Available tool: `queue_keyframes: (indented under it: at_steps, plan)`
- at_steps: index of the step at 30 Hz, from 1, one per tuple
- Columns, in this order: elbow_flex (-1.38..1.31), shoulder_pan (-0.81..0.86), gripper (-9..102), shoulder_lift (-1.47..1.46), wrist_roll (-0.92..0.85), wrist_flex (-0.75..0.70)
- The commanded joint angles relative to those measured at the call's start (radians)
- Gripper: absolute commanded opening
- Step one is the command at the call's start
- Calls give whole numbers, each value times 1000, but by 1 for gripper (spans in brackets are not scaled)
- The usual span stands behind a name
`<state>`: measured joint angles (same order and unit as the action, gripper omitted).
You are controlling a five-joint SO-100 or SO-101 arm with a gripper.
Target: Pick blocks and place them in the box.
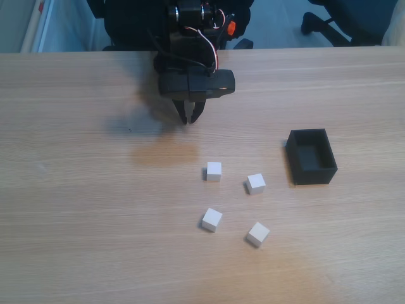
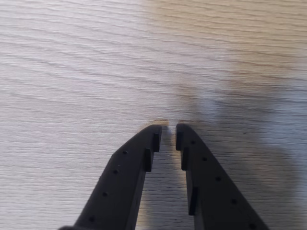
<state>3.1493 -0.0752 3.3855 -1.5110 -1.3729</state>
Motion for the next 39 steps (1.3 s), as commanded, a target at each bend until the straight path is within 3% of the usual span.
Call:
queue_keyframes:
  at_steps: [1,39]
  plan:
    - [63,121,0,26,20,-54]
    - [63,75,0,26,34,-52]
